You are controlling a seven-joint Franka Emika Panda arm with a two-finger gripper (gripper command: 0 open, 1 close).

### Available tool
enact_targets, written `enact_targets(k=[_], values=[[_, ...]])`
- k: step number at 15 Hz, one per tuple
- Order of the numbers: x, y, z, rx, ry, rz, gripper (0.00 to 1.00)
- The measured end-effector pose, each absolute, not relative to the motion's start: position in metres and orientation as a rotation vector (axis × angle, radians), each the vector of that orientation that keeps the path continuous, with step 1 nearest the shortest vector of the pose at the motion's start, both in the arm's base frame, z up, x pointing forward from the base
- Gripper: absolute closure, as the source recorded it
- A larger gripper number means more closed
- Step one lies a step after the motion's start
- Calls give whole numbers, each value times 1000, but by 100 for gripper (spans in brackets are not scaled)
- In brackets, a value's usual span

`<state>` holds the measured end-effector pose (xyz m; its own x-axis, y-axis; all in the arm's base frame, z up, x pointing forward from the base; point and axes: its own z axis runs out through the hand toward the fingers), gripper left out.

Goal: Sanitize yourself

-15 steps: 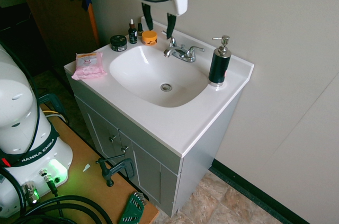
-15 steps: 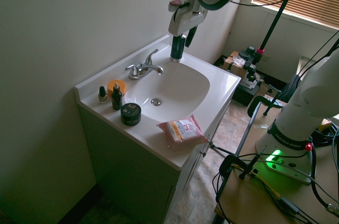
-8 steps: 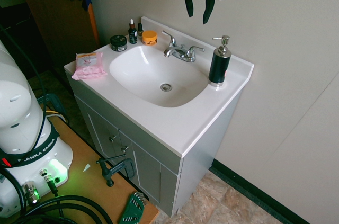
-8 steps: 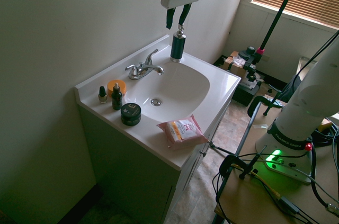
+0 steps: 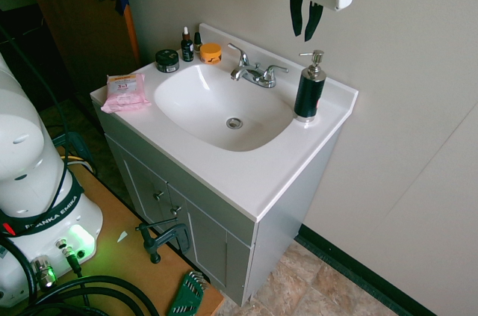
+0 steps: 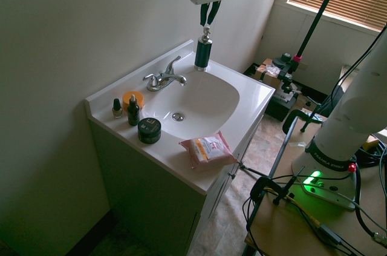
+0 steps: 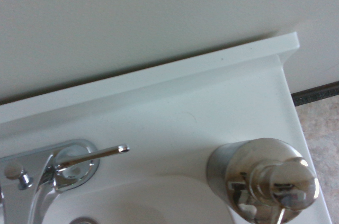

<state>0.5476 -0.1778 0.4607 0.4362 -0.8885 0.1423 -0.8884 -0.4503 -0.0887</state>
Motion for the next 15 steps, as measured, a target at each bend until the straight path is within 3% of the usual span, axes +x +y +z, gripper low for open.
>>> enact_targets(k=[15], values=[[555, -221, 441, -2617, 1725, -229, 100]])
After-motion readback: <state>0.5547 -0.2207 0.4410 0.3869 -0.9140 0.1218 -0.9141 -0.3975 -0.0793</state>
